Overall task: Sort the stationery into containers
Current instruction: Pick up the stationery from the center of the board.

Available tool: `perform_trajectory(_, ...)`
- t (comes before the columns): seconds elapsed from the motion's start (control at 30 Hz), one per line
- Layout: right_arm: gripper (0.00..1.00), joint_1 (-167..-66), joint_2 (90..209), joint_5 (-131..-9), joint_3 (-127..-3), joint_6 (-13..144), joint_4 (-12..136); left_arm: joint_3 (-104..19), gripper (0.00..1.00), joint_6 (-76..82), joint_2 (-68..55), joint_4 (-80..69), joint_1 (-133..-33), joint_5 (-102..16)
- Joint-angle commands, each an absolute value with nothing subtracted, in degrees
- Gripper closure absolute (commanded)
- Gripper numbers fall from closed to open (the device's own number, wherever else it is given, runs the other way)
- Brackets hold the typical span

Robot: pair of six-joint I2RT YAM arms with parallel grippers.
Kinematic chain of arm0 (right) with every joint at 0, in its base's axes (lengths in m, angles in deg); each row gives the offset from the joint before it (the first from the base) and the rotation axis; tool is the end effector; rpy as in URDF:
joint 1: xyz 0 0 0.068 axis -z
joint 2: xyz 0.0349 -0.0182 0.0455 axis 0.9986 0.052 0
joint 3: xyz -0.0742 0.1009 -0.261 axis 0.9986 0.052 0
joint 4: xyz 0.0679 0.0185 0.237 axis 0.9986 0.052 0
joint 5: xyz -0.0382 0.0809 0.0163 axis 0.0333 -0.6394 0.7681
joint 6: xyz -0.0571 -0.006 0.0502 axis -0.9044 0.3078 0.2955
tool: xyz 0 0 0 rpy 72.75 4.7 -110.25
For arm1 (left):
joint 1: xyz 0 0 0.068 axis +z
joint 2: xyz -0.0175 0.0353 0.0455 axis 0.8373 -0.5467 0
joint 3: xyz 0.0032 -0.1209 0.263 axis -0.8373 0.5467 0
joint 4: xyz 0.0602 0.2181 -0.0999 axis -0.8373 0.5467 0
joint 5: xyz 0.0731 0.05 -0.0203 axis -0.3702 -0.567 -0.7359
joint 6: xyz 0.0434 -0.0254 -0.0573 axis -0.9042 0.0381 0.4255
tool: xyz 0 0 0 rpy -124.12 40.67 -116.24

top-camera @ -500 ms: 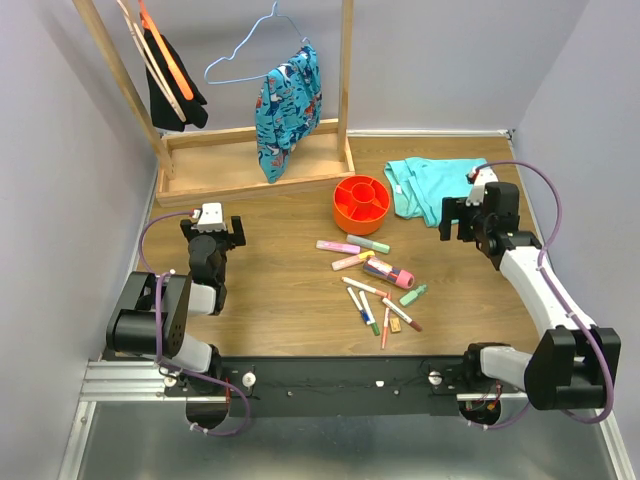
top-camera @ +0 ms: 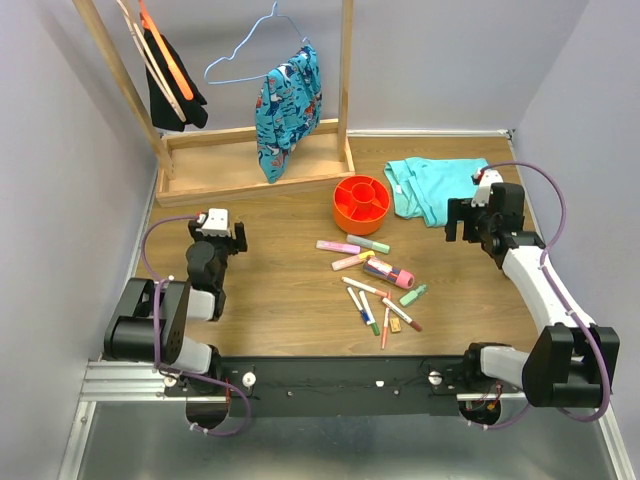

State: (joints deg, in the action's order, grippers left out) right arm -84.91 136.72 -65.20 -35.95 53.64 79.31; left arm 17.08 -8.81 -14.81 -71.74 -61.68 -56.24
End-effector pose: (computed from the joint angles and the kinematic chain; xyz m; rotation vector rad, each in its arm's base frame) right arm 0.2591 -0.0066 0.2567 -0.0779 2.2649 -0.0108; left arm 0.2590 -0.0158 0.1878 0.0052 1.6189 0.0144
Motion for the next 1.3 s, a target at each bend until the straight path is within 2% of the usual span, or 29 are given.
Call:
perform_trajectory(0.0,0.0,-84.5,135.7,-65.6,-35.8,52.3,79.6,19.9,0.23,-11.4,-11.1,-76.7,-61.1,-48.5)
perform_trajectory(0.03,0.0,-84.5,135.5,-65.8,-35.2,52.3,79.7,19.9,0.23,-11.6,-10.4,-76.3,-61.1,-48.2)
perform_trajectory(0.07,0.0,-84.5,135.2,-65.9,-34.9,52.3,79.9,19.7,0.22,-12.5,-9.0,-74.5,-61.1,-42.9)
perform_trajectory(0.13,0.0,-84.5,134.1,-66.0,-34.3,52.5,80.1,15.6,0.19,-18.8,-2.4,-59.2,-62.2,-34.2)
perform_trajectory(0.2,0.0,-84.5,133.0,-66.2,-33.2,53.0,80.2,10.7,0.11,-22.4,1.5,-44.7,-64.1,-27.5)
perform_trajectory(0.33,0.0,-84.5,131.8,-67.0,-32.1,53.6,79.4,4.1,0.11,-25.9,7.7,-33.2,-65.3,-19.4)
perform_trajectory(0.37,0.0,-84.5,131.6,-66.9,-32.1,53.8,79.2,1.4,0.11,-27.7,8.0,-27.9,-65.9,-17.4)
perform_trajectory(0.4,0.0,-84.5,131.6,-67.0,-31.9,53.7,79.2,-6.0,0.1,-29.8,7.9,-15.1,-66.9,-16.7)
perform_trajectory(0.47,0.0,-84.5,131.3,-67.6,-31.8,53.5,79.0,-14.5,0.05,-36.1,4.6,-1.7,-70.2,-16.2)
perform_trajectory(0.5,0.0,-84.5,131.1,-67.6,-31.7,53.4,78.8,-22.0,0.05,-38.5,2.9,9.8,-70.8,-15.0)
perform_trajectory(0.6,0.0,-84.5,130.6,-68.1,-31.5,51.9,78.4,-30.8,0.03,-45.7,-1.8,20.8,-73.7,-11.4)
perform_trajectory(0.7,0.0,-84.5,130.1,-68.2,-30.9,50.2,78.7,-39.5,0.01,-57.0,-5.7,31.2,-79.4,-13.7)
perform_trajectory(0.9,0.0,-84.4,129.1,-68.1,-31.9,50.9,80.2,-58.4,0.01,-55.2,-17.4,42.2,-86.7,-16.9)
perform_trajectory(1.0,0.0,-84.0,129.7,-63.6,-34.3,54.2,79.2,-62.6,0.01,-56.8,-21.8,45.3,-90.1,-17.1)
perform_trajectory(1.07,0.0,-83.1,130.2,-58.4,-36.0,58.3,78.9,-64.2,0.04,-60.5,-24.7,47.2,-93.1,-17.4)
perform_trajectory(1.13,0.0,-82.3,131.2,-56.2,-39.5,62.3,79.9,-69.6,0.1,-62.6,-29.6,52.8,-94.8,-15.9)
perform_trajectory(1.2,0.0,-81.5,133.2,-55.5,-41.7,65.8,80.7,-77.5,0.12,-66.9,-33.7,61.2,-98.1,-15.9)
perform_trajectory(1.23,0.0,-81.4,133.9,-55.8,-43.7,66.3,81.4,-79.8,0.09,-68.3,-37.6,63.7,-99.3,-16.3)
perform_trajectory(1.27,0.0,-81.3,135.5,-56.2,-44.5,66.9,81.8,-81.7,0.01,-69.1,-39.2,65.5,-100.7,-16.2)
